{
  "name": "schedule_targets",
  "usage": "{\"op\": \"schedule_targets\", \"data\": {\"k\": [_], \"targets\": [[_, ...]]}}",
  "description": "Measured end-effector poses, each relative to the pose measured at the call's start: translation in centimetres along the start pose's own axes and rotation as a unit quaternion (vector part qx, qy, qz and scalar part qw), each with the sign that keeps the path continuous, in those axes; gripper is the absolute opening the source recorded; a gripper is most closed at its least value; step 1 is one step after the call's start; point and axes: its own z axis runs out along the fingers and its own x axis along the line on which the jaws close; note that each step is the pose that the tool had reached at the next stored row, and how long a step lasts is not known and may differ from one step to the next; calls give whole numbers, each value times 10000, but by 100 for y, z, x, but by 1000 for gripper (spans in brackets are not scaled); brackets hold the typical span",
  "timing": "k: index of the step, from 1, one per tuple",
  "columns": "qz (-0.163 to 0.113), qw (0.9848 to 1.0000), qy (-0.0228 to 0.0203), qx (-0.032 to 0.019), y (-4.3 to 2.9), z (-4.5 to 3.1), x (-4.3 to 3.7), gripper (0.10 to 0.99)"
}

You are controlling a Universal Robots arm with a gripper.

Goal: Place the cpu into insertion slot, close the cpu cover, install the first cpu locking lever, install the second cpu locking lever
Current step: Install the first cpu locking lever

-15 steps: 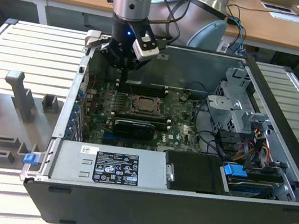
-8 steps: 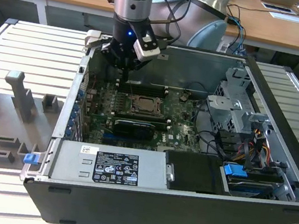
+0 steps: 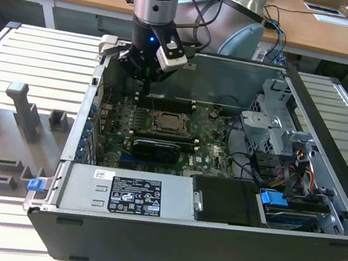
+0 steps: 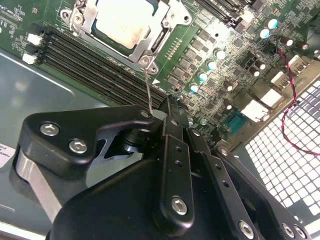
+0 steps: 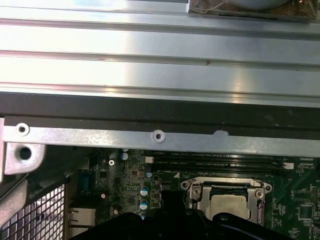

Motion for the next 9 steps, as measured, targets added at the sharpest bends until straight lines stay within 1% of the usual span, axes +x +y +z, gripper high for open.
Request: {"op": "schedule_targets", "data": {"k": [9], "targets": [[0, 10000, -1, 0, -1, 1, -14, 106]]}}
